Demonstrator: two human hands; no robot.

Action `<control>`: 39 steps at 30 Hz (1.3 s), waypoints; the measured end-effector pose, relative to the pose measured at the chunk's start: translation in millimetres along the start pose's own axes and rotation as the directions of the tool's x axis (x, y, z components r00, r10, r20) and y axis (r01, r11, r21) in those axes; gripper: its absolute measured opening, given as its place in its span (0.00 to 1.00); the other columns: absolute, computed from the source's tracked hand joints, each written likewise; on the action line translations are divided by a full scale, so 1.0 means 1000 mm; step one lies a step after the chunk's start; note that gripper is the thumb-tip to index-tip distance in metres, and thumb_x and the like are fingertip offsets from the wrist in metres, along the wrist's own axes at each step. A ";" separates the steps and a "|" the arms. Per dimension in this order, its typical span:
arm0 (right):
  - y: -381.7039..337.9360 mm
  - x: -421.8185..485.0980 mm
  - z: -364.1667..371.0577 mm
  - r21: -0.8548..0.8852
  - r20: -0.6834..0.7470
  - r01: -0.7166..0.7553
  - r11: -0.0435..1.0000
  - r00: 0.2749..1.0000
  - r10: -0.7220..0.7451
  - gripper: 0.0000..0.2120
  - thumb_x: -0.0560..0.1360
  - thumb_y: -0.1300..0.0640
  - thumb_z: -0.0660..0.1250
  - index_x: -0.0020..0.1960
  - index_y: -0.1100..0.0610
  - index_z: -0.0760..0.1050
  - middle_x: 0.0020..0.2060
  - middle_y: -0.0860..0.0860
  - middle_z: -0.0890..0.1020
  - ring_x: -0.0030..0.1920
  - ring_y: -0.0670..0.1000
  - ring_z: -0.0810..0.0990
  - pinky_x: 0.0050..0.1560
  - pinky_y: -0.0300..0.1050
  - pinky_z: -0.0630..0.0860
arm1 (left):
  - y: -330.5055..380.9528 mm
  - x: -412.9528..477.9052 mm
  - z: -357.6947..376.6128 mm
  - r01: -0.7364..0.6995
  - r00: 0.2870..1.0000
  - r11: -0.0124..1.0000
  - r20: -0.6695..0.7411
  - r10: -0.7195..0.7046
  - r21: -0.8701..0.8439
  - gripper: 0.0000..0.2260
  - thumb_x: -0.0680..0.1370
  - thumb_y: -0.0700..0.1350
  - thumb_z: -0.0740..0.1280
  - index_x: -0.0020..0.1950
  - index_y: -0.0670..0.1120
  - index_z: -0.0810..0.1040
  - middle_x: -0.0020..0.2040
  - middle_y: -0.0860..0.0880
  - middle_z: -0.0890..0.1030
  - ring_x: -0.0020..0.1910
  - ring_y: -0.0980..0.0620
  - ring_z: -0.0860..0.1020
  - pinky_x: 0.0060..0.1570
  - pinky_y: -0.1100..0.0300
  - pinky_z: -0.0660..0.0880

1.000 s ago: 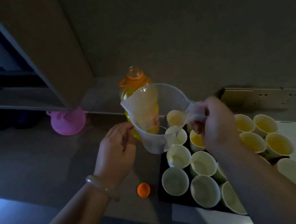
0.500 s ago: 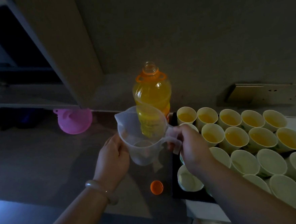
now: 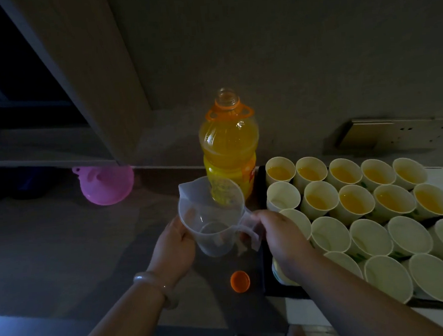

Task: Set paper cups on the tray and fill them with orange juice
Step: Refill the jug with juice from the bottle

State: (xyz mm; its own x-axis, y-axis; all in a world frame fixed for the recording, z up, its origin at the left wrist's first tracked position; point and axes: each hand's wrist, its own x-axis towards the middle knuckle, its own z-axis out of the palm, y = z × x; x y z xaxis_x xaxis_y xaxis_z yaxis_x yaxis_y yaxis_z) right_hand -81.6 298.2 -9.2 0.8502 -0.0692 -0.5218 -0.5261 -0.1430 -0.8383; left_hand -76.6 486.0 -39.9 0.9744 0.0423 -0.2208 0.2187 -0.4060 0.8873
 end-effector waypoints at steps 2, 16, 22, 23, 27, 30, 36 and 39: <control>0.001 0.001 0.002 0.004 -0.022 -0.018 1.000 1.000 0.018 0.13 0.81 0.53 0.58 0.42 0.56 0.77 0.47 0.55 0.79 0.42 0.47 0.75 0.38 0.39 0.68 | -0.003 0.002 0.000 0.001 1.000 1.000 -0.010 -0.001 0.013 0.08 0.80 0.41 0.61 0.51 0.53 0.78 0.48 0.53 0.81 0.47 0.61 0.79 0.42 0.70 0.71; 0.001 -0.001 0.011 -0.175 0.044 0.179 0.968 0.984 -0.174 0.11 0.80 0.58 0.59 0.45 0.56 0.78 0.38 0.50 0.79 0.41 0.51 0.76 0.39 0.35 0.70 | -0.001 -0.002 -0.011 -0.030 0.999 0.996 -0.026 0.033 0.078 0.13 0.81 0.41 0.60 0.45 0.59 0.73 0.46 0.57 0.78 0.44 0.66 0.76 0.38 0.74 0.68; -0.001 -0.006 0.028 -0.105 0.087 0.158 0.982 0.985 -0.149 0.10 0.79 0.59 0.61 0.41 0.52 0.76 0.33 0.45 0.78 0.34 0.42 0.76 0.36 0.32 0.71 | -0.002 0.001 -0.019 -0.053 0.994 0.989 -0.082 0.065 0.135 0.13 0.80 0.38 0.60 0.46 0.58 0.73 0.46 0.57 0.78 0.46 0.63 0.76 0.41 0.71 0.67; -0.002 -0.008 0.033 -0.102 0.104 0.145 0.984 0.985 -0.135 0.10 0.79 0.59 0.61 0.41 0.53 0.77 0.34 0.46 0.79 0.34 0.41 0.76 0.36 0.31 0.72 | -0.002 0.002 -0.021 -0.051 0.994 0.989 -0.087 0.064 0.139 0.14 0.79 0.38 0.60 0.46 0.58 0.73 0.47 0.56 0.78 0.46 0.62 0.76 0.41 0.71 0.67; -0.001 -0.016 0.047 -0.105 0.090 0.144 0.984 0.987 -0.135 0.08 0.78 0.59 0.64 0.49 0.63 0.80 0.41 0.55 0.81 0.47 0.53 0.80 0.54 0.49 0.75 | -0.005 0.002 -0.025 -0.042 0.995 0.986 -0.083 0.056 0.163 0.14 0.79 0.37 0.60 0.47 0.57 0.73 0.46 0.56 0.78 0.43 0.65 0.76 0.38 0.74 0.67; -0.004 -0.020 0.049 -0.051 0.080 0.092 0.994 0.993 -0.088 0.06 0.77 0.59 0.65 0.45 0.59 0.79 0.36 0.50 0.78 0.41 0.49 0.77 0.48 0.44 0.74 | -0.007 0.001 -0.027 -0.034 0.996 0.987 -0.079 0.047 0.159 0.10 0.79 0.37 0.60 0.49 0.51 0.75 0.46 0.53 0.79 0.44 0.61 0.77 0.39 0.71 0.69; -0.006 -0.020 0.049 -0.087 0.135 0.088 0.992 0.988 -0.075 0.06 0.78 0.55 0.65 0.44 0.55 0.79 0.42 0.54 0.81 0.45 0.50 0.80 0.49 0.42 0.76 | -0.002 -0.002 -0.025 -0.026 0.993 0.995 -0.115 0.037 0.099 0.11 0.80 0.37 0.59 0.48 0.51 0.75 0.45 0.52 0.79 0.44 0.58 0.77 0.39 0.69 0.69; -0.006 -0.019 0.054 -0.093 0.109 0.098 0.991 0.990 -0.088 0.10 0.77 0.56 0.66 0.47 0.63 0.79 0.45 0.61 0.82 0.50 0.58 0.80 0.56 0.54 0.75 | 0.000 -0.002 -0.025 -0.009 0.991 0.996 -0.134 0.020 0.084 0.12 0.79 0.36 0.58 0.47 0.52 0.75 0.44 0.52 0.79 0.42 0.59 0.77 0.38 0.69 0.69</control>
State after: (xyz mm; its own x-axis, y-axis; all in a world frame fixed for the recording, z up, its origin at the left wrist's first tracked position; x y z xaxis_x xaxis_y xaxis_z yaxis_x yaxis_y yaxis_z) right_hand -95.3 353.2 -3.0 0.8864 0.0517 -0.4601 -0.4362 -0.2399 -0.8673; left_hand -77.8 509.1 -29.4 0.9769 0.1556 -0.1464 0.2045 -0.4818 0.8521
